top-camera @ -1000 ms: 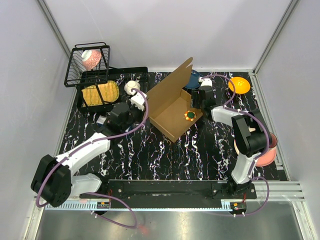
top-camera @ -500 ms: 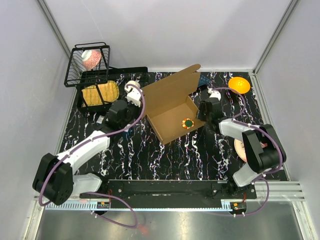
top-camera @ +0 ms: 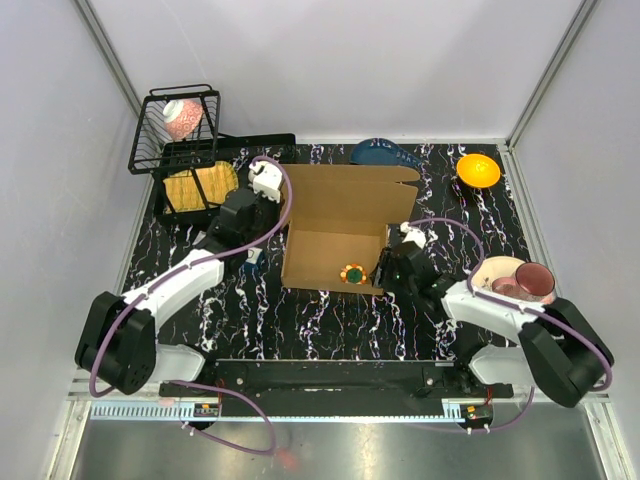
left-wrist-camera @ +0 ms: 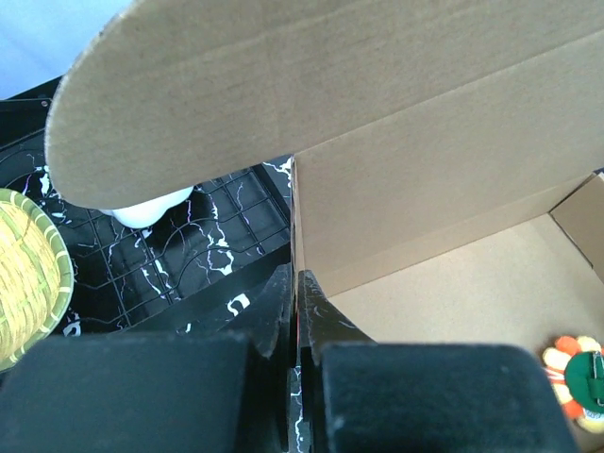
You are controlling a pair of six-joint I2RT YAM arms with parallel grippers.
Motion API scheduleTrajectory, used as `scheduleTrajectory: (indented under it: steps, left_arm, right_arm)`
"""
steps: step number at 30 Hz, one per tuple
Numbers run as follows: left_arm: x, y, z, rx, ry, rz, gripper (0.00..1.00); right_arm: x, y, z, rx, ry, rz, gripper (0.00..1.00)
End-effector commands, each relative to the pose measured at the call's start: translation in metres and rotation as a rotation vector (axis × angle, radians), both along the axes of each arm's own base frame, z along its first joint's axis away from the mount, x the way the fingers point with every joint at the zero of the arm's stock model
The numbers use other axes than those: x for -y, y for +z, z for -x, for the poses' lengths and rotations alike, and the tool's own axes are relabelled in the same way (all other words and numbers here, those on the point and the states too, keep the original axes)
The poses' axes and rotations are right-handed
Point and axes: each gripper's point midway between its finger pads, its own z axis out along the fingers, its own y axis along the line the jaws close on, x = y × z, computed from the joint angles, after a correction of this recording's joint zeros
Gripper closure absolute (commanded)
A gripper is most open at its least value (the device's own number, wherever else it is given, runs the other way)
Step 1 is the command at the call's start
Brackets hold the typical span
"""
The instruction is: Fold the paper box
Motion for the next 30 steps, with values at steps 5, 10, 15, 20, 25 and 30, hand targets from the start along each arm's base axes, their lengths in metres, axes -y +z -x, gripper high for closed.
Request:
scheduleTrajectory:
  steps: [5, 10, 15, 20, 25, 30]
  left_arm:
    - [0.005, 0.010, -0.005, 0.034, -0.109, -0.041, 1.00]
    - [0.011, 0.009, 0.001, 0.045, -0.180, -0.067, 1.00]
    - [0.010, 0.007, 0.004, 0.046, -0.191, -0.085, 1.00]
    - [0.009, 0.008, 0.002, 0.049, -0.183, -0.094, 1.00]
    - [0.006, 0.005, 0.003, 0.045, -0.168, -0.095, 1.00]
    - [0.004, 0.005, 0.004, 0.049, -0.160, -0.101, 1.00]
  right_arm:
    - [0.012, 0.060, 0.000, 0.101, -0.072, -0.043, 0.33]
    - [0.028, 0.098, -0.007, 0.217, -0.072, 0.033, 0.30]
    - [0.056, 0.154, -0.026, 0.457, -0.126, 0.147, 0.29]
    - [0.076, 0.197, -0.051, 0.833, -0.095, 0.375, 0.24]
    - [0.092, 0.209, -0.081, 0.887, -0.061, 0.384, 0.24]
    - [0.114, 0.212, -0.102, 0.928, -0.066, 0.326, 0.25]
